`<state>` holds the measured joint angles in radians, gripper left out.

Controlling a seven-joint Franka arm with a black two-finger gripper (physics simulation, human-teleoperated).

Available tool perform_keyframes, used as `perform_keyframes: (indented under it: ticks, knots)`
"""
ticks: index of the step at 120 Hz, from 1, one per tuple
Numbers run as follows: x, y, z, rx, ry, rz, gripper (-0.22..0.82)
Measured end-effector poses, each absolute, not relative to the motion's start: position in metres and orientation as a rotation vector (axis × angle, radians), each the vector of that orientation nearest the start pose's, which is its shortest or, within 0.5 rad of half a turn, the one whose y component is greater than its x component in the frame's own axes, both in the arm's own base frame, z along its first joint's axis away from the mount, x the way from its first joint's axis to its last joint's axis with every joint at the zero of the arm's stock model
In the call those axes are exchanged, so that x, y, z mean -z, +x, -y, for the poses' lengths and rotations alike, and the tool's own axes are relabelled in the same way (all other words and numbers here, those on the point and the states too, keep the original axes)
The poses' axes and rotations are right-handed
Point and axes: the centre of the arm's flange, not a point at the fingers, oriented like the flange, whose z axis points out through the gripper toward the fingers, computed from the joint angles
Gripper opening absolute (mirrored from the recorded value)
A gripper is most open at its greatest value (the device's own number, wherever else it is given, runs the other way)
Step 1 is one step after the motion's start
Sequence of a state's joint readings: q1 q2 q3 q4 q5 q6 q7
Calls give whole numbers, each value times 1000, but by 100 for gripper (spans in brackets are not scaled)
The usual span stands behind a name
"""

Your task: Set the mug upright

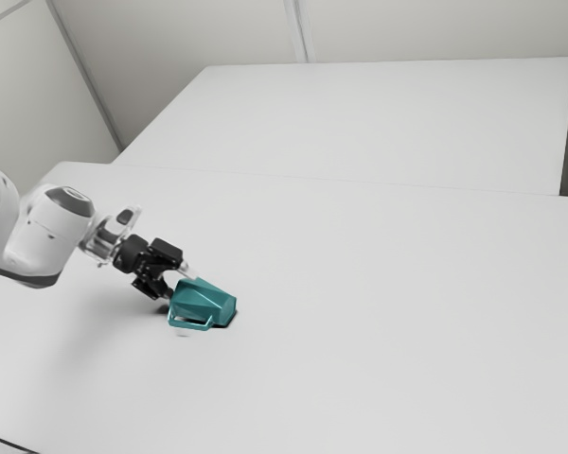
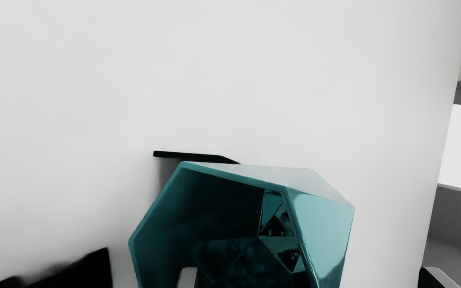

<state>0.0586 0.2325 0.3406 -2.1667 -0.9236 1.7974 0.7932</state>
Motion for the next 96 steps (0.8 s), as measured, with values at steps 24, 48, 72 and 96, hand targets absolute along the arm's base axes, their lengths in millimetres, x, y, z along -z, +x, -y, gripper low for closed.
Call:
perform_keyframes:
  ticks: [24,48,72,96]
  knots:
    - [-277,498,-130,19,2239,-114,57]
    - [-277,500,-126,9,2237,-96,37]
    - [-280,502,-124,-2,2238,-81,15]
    - [-291,503,-124,-29,2238,-61,0]
